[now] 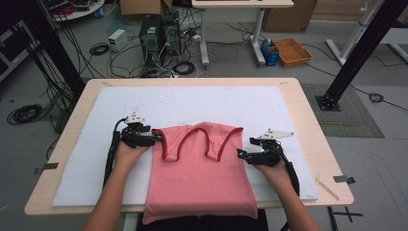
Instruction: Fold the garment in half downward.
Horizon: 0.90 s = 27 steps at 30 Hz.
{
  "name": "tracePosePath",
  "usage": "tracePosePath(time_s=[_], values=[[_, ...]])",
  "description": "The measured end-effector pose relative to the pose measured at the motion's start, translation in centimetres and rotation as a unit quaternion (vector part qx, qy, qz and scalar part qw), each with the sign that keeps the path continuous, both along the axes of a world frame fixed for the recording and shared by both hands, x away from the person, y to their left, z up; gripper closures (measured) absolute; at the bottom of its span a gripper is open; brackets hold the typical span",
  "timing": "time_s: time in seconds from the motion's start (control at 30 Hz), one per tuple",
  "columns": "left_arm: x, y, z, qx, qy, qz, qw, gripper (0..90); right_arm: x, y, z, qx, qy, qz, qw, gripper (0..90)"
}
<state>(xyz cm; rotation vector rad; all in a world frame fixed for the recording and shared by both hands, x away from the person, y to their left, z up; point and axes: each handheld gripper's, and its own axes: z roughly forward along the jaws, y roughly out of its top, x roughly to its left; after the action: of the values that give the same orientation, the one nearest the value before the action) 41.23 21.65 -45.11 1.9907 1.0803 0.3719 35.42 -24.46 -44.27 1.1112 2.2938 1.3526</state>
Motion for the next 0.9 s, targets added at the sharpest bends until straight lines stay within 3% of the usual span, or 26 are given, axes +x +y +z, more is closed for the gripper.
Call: tracePosePath(time_s=[0.07,0.1,0.13,0.2,0.23,0.3,0.37,0.47,0.67,0.9], values=[[0.2,-0.3,0.0,0.017,-0.005,-0.006,0.9998,35.2,0.7,0.0,0.5,-0.009,-0.008,-0.009,0.9999,21.8],[0.2,-0.3,0.0,0.017,-0.005,-0.006,0.9998,41.1,0.7,0.0,0.5,-0.009,-0.008,-0.009,0.9999,21.8],[0.2,-0.3,0.0,0.017,-0.005,-0.006,0.9998,41.1,1.1,0.0,0.6,-0.013,-0.010,-0.015,0.9998,21.8],[0.3,-0.4,0.0,0.027,-0.011,-0.011,0.9995,50.8,3.1,0.2,0.8,-0.032,-0.001,-0.028,0.9991,21.9],[0.4,-0.4,0.0,0.025,-0.012,-0.012,0.9995,52.7,3.7,0.2,0.8,-0.037,0.000,-0.032,0.9988,23.1],[0.3,-0.3,0.0,0.021,-0.013,-0.018,0.9995,59.9,4.7,0.5,0.8,-0.064,0.000,-0.037,0.9973,33.7],[0.2,-0.5,0.1,0.027,-0.018,-0.028,0.9991,67.0,5.5,0.8,0.5,-0.078,-0.003,-0.041,0.9961,35.4],[0.1,-0.8,0.1,0.034,-0.024,-0.037,0.9985,74.5,6.6,1.4,0.0,-0.099,0.011,-0.048,0.9939,36.4],[0.0,-0.9,0.1,0.037,-0.030,-0.043,0.9979,79.3,7.7,2.4,-0.8,-0.116,0.009,-0.045,0.9922,46.7],[-0.1,-0.8,0.1,0.035,-0.035,-0.042,0.9979,81.3,7.6,2.5,-0.8,-0.112,0.004,-0.026,0.9934,65.9]])
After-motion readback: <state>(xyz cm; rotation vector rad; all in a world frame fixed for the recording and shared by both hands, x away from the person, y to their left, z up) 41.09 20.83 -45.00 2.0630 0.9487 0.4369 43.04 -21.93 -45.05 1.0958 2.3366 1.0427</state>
